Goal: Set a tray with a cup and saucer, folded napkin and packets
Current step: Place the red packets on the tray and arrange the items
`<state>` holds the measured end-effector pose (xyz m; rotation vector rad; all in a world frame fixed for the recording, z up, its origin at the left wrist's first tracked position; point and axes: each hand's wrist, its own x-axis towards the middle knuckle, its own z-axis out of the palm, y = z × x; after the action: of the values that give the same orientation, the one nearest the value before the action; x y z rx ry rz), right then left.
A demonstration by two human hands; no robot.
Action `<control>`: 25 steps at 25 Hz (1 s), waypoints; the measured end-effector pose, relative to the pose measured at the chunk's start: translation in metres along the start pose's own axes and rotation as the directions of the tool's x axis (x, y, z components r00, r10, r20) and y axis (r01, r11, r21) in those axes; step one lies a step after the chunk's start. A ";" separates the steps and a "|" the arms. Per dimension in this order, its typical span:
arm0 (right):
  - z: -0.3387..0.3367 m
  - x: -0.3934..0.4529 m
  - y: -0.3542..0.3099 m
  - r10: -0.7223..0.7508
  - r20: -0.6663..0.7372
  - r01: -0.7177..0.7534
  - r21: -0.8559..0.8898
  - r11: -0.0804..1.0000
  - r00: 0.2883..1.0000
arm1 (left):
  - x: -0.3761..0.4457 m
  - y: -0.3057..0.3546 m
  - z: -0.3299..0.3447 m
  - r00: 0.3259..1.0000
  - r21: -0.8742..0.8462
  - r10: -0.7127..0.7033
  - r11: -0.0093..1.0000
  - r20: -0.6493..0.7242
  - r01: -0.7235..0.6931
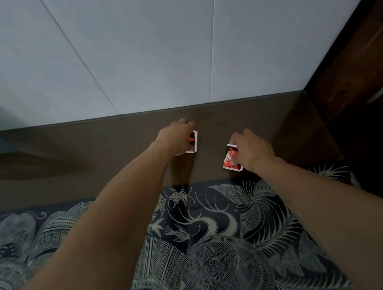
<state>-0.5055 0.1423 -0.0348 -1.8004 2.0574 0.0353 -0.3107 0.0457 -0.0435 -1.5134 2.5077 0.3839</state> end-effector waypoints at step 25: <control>0.043 -0.352 -0.072 -0.339 0.003 0.338 0.068 0.938 0.941 | -0.446 0.104 0.049 0.931 -0.502 -0.357 0.792 0.079 0.346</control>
<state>-0.3941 0.4749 0.0542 -2.0784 1.6888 -0.1160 -0.1950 0.4811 0.0523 -2.1329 2.1533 1.0326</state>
